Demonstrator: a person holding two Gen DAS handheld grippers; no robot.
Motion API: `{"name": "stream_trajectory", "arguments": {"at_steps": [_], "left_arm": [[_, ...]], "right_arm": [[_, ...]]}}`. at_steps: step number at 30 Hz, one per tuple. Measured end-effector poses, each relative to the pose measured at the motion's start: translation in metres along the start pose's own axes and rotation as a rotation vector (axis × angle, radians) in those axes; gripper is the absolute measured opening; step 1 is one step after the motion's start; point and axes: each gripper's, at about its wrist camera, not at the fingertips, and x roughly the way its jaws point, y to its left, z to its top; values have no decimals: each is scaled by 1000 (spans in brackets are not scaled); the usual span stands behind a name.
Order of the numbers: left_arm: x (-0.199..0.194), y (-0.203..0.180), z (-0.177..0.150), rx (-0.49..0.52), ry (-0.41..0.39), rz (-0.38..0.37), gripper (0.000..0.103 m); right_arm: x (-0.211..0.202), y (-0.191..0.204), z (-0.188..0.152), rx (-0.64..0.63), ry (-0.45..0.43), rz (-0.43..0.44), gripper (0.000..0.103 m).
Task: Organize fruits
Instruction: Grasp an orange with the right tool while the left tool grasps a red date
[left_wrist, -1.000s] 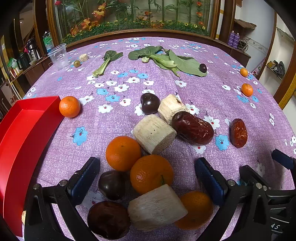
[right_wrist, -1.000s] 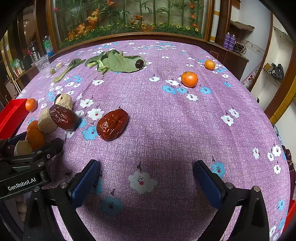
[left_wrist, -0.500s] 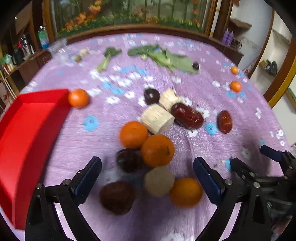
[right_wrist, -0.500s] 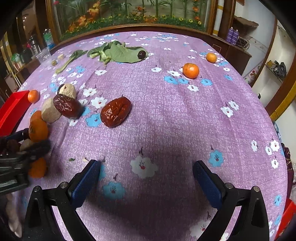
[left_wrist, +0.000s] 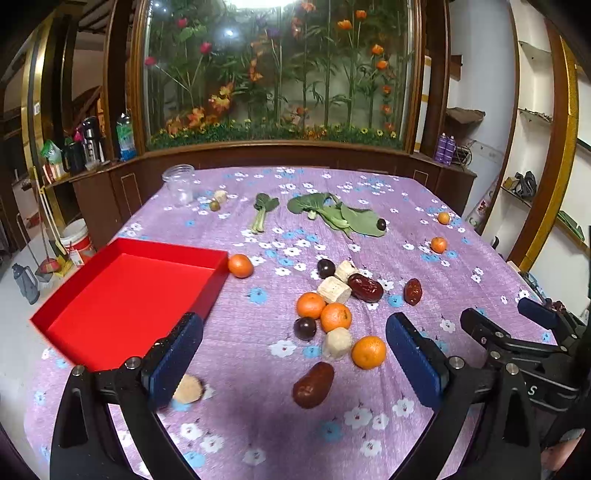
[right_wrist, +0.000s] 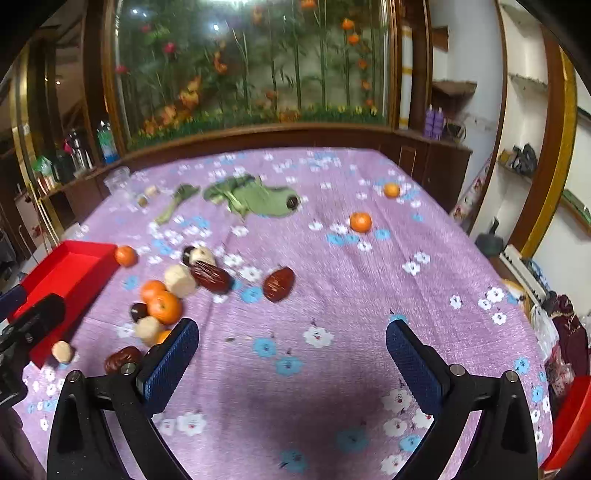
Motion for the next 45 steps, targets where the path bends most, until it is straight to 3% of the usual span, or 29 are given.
{"name": "stream_trajectory", "arguments": {"at_steps": [7,21,31,39,43,45], "left_arm": [[-21,16,-7,-23,-21,10,99],[-33,28,-16,-39,-37,30,99],[-18,31,-18,-48,-8,30,99],[12,60,-20,-121,59,52,99],[24,66,-22,-128,89,23,99],[30,61,-24,-112,108,-24,91]], "right_arm": [[-23,17,-9,-38,-52,2,103],[-32,32,-17,-55,-60,20,103],[-17,32,-22,-55,-27,33,103],[15,32,-24,-59,50,78,103],[32,38,-23,-76,96,148,96],[41,44,-21,-98,120,193,90]]}}
